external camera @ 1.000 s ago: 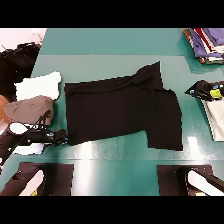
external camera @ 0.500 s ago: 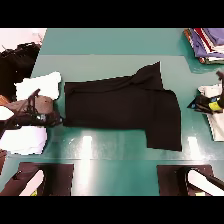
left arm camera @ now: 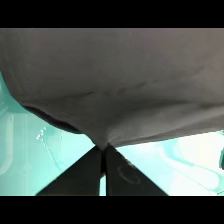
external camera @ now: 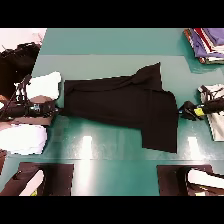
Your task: Fold the shirts.
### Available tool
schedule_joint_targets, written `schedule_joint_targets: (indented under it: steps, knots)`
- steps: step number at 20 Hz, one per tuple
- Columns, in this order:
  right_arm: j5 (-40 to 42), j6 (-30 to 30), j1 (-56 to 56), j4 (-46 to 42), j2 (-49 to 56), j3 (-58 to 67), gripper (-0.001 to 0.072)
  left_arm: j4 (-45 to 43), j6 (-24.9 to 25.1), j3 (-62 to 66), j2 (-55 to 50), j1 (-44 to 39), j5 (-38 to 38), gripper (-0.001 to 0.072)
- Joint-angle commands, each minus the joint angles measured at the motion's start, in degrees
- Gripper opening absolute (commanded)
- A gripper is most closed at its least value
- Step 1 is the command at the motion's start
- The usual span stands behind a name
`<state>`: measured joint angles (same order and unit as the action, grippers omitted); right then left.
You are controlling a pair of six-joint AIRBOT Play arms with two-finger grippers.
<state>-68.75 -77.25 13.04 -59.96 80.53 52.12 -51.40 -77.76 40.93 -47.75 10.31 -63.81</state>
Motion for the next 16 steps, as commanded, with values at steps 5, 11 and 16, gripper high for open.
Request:
schedule_joint_targets:
  steps: [5, 11, 16]
  knots:
    - [3.5, 3.8, -5.1, 0.3, -2.5, 0.5, 0.0014, -2.0, -1.8, 5.3, 0.0, 0.0, 0.0, 0.0022]
    - [-0.7, 3.8, -5.1, 0.0, -20.6, 22.4, 0.0014, -6.5, -3.3, 38.9, 0.0, 0.0, -4.9, 0.0023]
    - [1.2, 3.0, -5.1, -0.3, -32.2, 43.2, 0.0013, -6.6, -4.3, 69.0, 0.0, 0.0, -6.0, 0.0023]
